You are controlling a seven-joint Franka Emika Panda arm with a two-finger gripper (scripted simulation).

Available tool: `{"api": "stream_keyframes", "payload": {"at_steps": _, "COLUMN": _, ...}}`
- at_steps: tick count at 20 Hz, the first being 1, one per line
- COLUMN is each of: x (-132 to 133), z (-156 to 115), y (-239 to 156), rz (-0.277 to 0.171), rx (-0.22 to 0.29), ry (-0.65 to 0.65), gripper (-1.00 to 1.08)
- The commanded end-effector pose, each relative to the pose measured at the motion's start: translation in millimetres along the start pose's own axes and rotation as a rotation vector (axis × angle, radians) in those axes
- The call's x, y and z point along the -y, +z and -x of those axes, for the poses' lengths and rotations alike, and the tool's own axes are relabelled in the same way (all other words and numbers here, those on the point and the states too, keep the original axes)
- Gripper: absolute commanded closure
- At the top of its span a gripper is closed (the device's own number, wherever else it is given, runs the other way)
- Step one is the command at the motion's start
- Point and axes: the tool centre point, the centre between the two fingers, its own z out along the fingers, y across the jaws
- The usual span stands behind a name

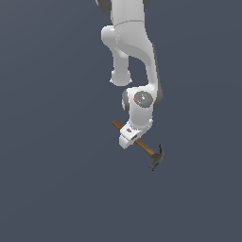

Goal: Pick up the object and move it to a goal position.

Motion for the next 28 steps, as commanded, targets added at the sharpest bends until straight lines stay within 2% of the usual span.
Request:
{"api": "stream_keyframes", "payload": {"at_steps": 1, "x": 2, "z": -9, "y": -14, "rz": 0.003, "rx": -0.004, "ry": -0.001, "gripper": 1.08}}
{"api": "stream_keyframes", "payload": {"at_steps": 18, "x": 31, "z": -94, "y": -147, "rz": -0.001, "rx": -0.002, "ry": -0.003, "gripper": 1.08}}
{"api": "stream_keyframes", "payload": {"at_steps": 28, "x": 37, "z": -121, "y": -184, "rz": -0.001, "rx": -0.002, "ry": -0.003, "gripper": 1.08}}
